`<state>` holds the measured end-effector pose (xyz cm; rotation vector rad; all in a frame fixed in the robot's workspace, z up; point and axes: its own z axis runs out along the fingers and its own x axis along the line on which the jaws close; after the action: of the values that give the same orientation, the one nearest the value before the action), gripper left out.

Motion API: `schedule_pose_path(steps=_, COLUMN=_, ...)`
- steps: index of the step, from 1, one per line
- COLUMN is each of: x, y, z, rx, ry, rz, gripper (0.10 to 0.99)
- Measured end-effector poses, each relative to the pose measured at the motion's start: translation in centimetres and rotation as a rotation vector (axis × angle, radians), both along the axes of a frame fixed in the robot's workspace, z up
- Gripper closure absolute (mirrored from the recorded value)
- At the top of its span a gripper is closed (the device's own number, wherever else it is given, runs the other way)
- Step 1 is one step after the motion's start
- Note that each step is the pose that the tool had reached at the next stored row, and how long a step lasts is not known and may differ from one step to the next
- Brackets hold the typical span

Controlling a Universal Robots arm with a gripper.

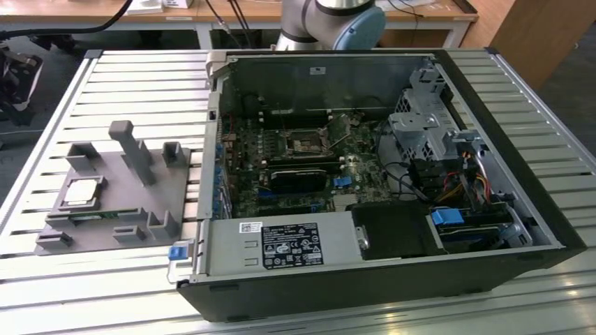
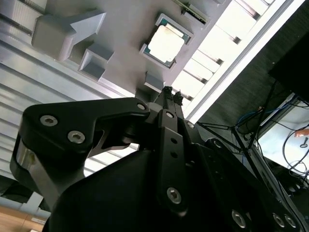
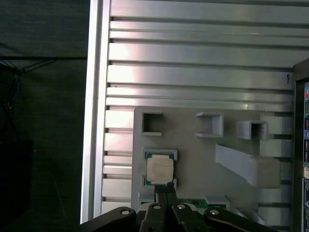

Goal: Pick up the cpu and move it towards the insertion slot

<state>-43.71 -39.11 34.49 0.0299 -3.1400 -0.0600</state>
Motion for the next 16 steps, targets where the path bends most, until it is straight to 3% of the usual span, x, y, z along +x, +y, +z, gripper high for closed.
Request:
schedule_pose_path(steps=10, x=-1.14, y=0.00, z=-0.07, rx=0.000, ry=0.0001, rz=0.000, gripper=0.980)
schedule_pose_path(steps=16, x=-1.25, y=-0.04, z=-0.42, rx=0.000, ry=-0.0014, rz=0.000, gripper=0.980)
